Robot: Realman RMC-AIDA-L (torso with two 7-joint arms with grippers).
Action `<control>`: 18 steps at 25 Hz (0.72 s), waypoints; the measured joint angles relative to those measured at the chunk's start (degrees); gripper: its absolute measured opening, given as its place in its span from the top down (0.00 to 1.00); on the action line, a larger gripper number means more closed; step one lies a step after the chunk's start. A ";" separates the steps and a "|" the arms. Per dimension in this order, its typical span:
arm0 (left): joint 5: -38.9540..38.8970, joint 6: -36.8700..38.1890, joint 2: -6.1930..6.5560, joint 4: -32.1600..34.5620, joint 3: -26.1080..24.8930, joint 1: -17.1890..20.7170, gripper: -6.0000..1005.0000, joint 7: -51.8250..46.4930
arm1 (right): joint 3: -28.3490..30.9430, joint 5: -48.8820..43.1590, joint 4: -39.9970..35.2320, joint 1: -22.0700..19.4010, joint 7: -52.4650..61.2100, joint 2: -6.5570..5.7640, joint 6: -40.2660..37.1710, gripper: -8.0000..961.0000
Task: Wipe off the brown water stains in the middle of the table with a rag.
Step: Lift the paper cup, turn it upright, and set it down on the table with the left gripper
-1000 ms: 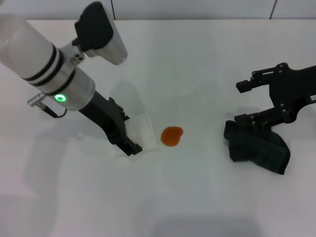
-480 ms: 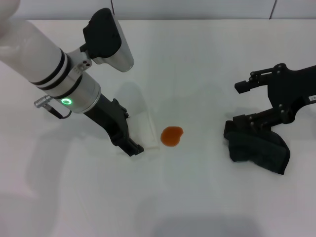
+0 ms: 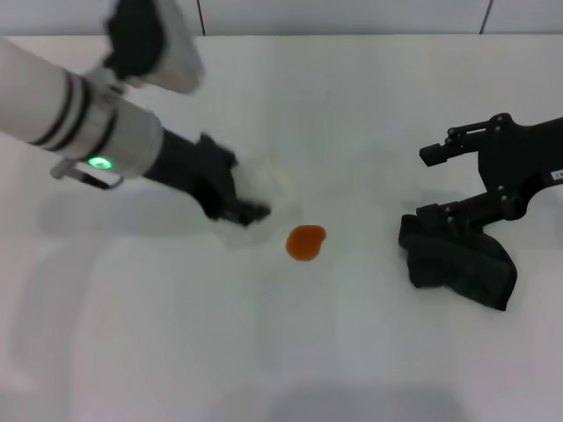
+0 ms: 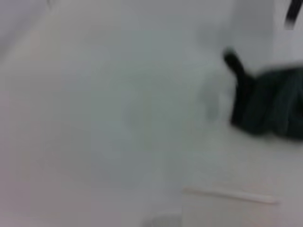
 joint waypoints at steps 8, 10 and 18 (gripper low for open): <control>-19.22 -0.74 0.09 -0.49 -7.71 9.36 0.43 19.05 | -0.18 0.00 -0.11 0.51 0.00 0.05 0.41 0.18; -22.75 -0.75 0.07 -4.39 -9.92 9.88 0.43 24.17 | -0.31 0.00 0.09 0.74 0.00 0.05 0.47 0.18; -35.49 -0.83 0.10 -23.20 -18.07 10.43 0.44 44.41 | -0.89 0.00 0.33 0.93 0.23 0.04 0.83 0.19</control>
